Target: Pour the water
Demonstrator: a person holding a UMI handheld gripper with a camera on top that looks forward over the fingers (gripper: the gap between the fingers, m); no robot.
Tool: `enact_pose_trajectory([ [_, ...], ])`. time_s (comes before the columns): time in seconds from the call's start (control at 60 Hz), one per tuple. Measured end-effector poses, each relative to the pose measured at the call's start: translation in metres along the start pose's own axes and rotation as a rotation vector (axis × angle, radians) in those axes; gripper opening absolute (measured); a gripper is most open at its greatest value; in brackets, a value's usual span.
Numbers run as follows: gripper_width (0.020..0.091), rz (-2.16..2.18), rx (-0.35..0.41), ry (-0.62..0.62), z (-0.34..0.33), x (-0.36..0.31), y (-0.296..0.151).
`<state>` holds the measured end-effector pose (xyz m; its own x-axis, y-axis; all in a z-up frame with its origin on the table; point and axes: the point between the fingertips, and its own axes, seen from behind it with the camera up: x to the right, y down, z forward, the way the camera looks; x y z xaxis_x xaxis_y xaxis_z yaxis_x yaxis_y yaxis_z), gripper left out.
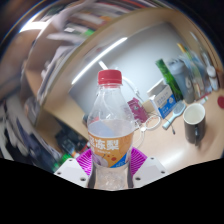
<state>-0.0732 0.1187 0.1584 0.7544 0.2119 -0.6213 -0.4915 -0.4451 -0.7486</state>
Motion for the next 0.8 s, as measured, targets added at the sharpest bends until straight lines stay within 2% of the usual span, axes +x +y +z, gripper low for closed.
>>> enact_pose_trajectory([
  [0.15,0.0441,0.549,0.014,-0.062,0.004,0.020,-0.057],
  [0.35,0.0440,1.066,-0.099,-0.181,0.012,0.036,-0.066],
  [0.367,0.0420,1.105,-0.100,-0.198,0.011,0.035,-0.069],
  [0.4,0.0442,1.178,-0.099,-0.224,0.011,0.037,-0.074],
  [0.567,0.0441,1.468,-0.070,-0.324,0.017,0.045,-0.105],
  [0.8,0.0439,1.654,0.010,-0.385,0.021,0.054,-0.133],
])
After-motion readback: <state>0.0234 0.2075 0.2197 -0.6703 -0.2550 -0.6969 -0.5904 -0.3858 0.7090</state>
